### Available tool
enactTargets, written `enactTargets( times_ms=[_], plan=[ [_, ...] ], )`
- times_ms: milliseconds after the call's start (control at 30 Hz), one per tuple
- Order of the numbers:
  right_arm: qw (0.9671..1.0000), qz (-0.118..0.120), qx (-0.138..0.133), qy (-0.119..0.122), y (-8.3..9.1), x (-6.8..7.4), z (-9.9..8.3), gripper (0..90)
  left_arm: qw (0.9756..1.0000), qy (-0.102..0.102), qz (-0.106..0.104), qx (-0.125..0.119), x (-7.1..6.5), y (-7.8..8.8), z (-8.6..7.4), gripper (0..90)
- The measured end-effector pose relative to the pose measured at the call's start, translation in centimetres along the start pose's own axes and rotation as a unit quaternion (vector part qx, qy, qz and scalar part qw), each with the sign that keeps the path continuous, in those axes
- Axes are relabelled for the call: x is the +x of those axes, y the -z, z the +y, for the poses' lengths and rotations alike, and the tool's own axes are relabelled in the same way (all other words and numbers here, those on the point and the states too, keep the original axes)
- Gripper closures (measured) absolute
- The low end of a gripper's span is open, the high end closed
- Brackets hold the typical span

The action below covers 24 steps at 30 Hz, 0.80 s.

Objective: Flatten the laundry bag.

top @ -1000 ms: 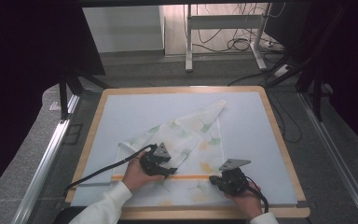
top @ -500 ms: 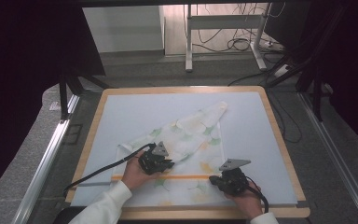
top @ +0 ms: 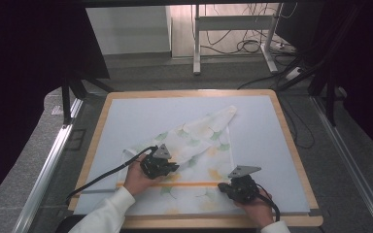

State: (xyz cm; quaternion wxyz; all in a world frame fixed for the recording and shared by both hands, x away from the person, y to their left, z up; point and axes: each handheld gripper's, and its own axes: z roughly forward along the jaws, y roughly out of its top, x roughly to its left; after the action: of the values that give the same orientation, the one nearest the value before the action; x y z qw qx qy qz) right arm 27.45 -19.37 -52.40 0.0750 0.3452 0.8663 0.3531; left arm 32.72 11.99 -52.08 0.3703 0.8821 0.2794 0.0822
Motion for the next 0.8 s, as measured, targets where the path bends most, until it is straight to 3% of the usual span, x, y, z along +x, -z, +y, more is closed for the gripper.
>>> enactTargets(
  times_ms=[800],
  plan=[
    [1.0000, 0.000, -0.001, 0.006, 0.0, 0.0, 0.0, 88.5, 0.9994, 0.013, 0.010, -0.031, 1.5, 2.1, 0.1, 88.1]
  ],
)
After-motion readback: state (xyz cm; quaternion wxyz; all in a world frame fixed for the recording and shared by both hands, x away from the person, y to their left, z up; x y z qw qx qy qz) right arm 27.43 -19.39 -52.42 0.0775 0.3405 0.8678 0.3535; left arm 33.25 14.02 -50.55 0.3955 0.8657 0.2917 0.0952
